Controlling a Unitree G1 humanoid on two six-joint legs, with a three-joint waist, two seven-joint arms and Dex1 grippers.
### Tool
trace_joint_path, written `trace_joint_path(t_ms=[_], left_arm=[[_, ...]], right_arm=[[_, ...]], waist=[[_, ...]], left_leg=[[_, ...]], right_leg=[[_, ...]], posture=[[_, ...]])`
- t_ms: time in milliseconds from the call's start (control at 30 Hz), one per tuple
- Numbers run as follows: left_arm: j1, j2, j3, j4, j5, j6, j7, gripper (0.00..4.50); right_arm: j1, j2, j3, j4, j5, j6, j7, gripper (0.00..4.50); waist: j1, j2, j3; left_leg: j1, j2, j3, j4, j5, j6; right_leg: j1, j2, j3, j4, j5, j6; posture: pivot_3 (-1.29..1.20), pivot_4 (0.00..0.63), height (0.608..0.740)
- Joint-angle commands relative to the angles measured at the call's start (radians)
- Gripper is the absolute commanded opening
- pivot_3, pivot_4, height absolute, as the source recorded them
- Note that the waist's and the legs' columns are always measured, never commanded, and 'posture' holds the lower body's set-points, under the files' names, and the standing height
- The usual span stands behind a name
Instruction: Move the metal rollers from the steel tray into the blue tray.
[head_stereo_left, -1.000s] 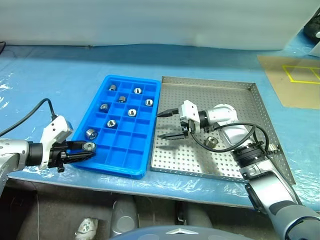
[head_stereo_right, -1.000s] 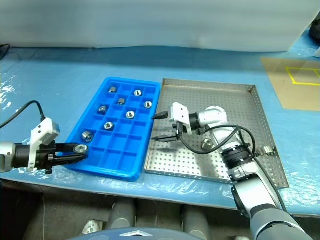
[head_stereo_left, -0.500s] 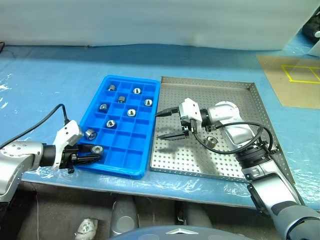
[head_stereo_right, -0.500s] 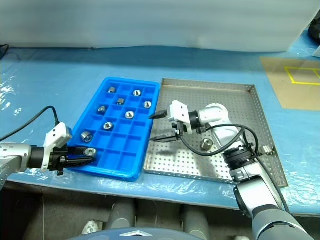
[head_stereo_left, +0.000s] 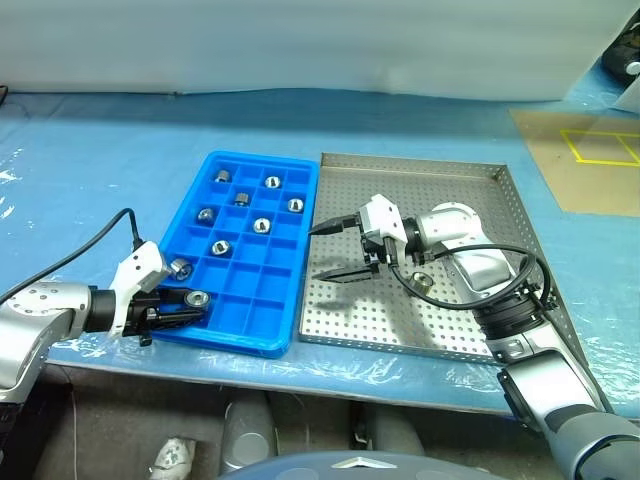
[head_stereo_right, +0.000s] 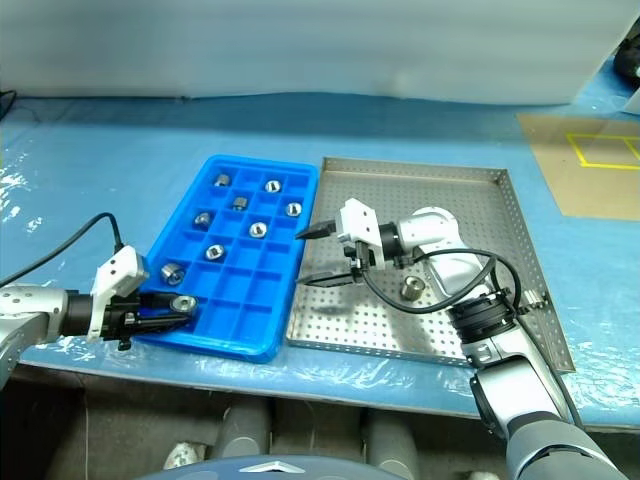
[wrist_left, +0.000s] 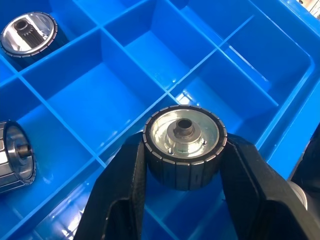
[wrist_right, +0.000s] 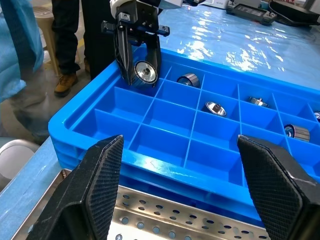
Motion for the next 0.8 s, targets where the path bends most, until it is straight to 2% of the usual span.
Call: trace_joint_path(t_ms=[33,167,300,533,633,800], left_arm=[[-0.002,0.007,-0.009,0.014,0.014,-0.033,0.0,2.48],[-0.019,0.009,-0.021,0.035,0.028,-0.033,0.011,3.68],[-0.071,0.013,-0.018,0.06,0.028,-0.041,0.018,3.68],[-0.482,-0.024,-0.026,0.247,-0.019,-0.032,0.016,3.68],[-0.721,-0.108,-0.124,0.379,0.011,-0.065,-0.041,3.68],[-0.924,-0.267,-0.29,0.591,0.107,-0.193,-0.168,3.68]], right_arm=[[0.004,-0.005,-0.026,-0.03,0.014,-0.013,-0.001,3.72],[0.007,-0.007,-0.027,-0.031,0.012,-0.014,-0.006,3.72],[0.008,-0.008,-0.027,-0.031,0.01,-0.017,-0.012,3.72],[0.018,-0.051,-0.058,-0.038,0.0,-0.016,-0.039,3.72],[0.05,-0.104,-0.103,-0.071,-0.002,0.004,-0.076,3.72],[0.147,-0.183,-0.186,-0.172,0.009,0.056,-0.153,3.72]], waist=[[0.0,0.0,0.0],[0.002,0.002,-0.001],[0.006,0.003,-0.002],[0.013,0.001,-0.002],[0.009,0.001,-0.002],[-0.009,0.001,-0.002]], left_leg=[[0.0,0.0,0.0,0.0,0.0,0.0],[0.001,0.0,0.0,0.0,0.0,0.0],[0.003,0.0,-0.001,0.0,0.001,-0.002],[0.003,0.004,-0.003,0.001,0.005,-0.009],[0.003,0.003,-0.003,0.005,0.006,-0.01],[0.001,0.0,-0.002,0.007,0.006,-0.009]], right_leg=[[0.0,0.0,0.0,0.0,0.0,0.0],[0.0,0.0,0.0,0.0,0.0,0.0],[0.001,-0.001,0.001,0.006,-0.001,-0.001],[0.003,0.0,0.0,0.01,0.003,-0.006],[0.005,0.0,0.0,0.01,0.004,-0.007],[0.005,0.0,0.002,0.005,0.003,-0.005]], posture=[[0.16,0.15,0.74],[0.16,0.15,0.74],[0.15,0.15,0.74],[0.07,0.15,0.74],[0.01,0.15,0.74],[-0.13,0.15,0.74]])
